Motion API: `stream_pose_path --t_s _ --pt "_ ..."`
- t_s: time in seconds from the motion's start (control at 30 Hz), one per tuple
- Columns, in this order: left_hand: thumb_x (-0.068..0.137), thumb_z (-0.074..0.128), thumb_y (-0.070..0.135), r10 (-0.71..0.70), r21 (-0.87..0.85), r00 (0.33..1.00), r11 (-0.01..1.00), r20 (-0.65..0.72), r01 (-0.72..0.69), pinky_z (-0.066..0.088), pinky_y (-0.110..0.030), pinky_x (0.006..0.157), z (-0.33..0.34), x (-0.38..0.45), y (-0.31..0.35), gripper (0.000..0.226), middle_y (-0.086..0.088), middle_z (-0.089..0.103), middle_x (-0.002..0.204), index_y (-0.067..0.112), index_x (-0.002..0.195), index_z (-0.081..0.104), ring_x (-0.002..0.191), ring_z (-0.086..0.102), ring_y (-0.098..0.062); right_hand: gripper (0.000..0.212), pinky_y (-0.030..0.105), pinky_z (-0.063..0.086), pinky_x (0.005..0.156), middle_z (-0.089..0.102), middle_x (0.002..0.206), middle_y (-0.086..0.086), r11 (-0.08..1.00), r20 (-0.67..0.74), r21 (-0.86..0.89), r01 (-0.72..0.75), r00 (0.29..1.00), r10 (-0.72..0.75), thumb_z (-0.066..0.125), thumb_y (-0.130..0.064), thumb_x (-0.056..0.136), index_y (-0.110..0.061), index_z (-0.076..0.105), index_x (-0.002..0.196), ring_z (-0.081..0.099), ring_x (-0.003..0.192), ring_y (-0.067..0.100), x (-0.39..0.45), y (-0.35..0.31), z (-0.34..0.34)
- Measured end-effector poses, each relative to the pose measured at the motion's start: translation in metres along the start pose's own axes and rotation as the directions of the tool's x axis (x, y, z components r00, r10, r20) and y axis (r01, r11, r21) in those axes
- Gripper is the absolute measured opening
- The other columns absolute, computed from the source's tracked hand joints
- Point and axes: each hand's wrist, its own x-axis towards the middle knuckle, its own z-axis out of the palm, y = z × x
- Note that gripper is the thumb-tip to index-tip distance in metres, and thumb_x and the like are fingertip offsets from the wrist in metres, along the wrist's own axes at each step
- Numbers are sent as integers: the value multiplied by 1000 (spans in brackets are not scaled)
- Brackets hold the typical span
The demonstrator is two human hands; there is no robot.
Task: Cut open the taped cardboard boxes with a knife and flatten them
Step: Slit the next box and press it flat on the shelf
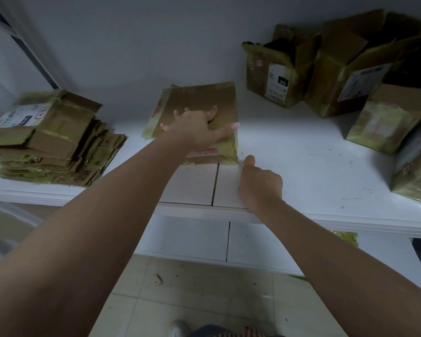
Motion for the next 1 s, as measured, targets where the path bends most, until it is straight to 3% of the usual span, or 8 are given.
stream_pose_path --t_s 0.1,0.27,0.5,0.67,0.83,1.0 --pt "46 18 107 -33 -2 999 999 -1 33 12 -70 110 -3 -4 9 125 -10 41 150 37 150 22 145 18 -40 28 28 26 46 46 63 -1 999 -35 49 22 999 -20 43 -5 84 -13 30 108 41 49 19 -4 5 1" --pt "63 36 95 -107 16 994 994 -15 107 3 -78 102 -6 -20 26 103 -14 20 159 41 150 21 145 -2 -46 17 32 33 58 51 70 2 976 -135 214 49 991 -20 38 -11 90 -15 22 94 47 59 30 -10 12 3" --pt "67 35 92 -111 27 994 993 -9 112 4 -78 102 -7 -23 28 98 -12 19 160 42 150 20 145 -2 -45 19 31 31 55 48 70 2 977 -136 200 72 990 -46 39 -8 91 -14 22 96 45 56 28 -8 8 1" --pt "70 40 89 -108 13 994 994 -5 108 3 -77 102 -7 -22 28 96 -12 20 159 41 151 20 146 -3 -44 31 30 33 54 52 78 3 992 -114 113 51 993 -38 42 -5 87 -9 28 114 47 59 24 -2 1 3" --pt "71 44 86 -105 19 994 994 8 105 3 -77 103 -9 -23 34 95 -12 19 160 39 151 23 145 -4 -45 40 28 28 46 46 68 0 997 -79 43 67 995 -64 46 -5 85 -9 27 120 48 56 22 -2 2 5" --pt "56 39 91 -88 -16 996 996 15 88 15 -67 111 -11 -24 28 107 -9 36 153 37 149 27 145 17 -40 42 31 34 54 48 70 2 996 9 -6 85 996 -85 46 -4 84 -10 31 122 45 60 23 -7 1 1"
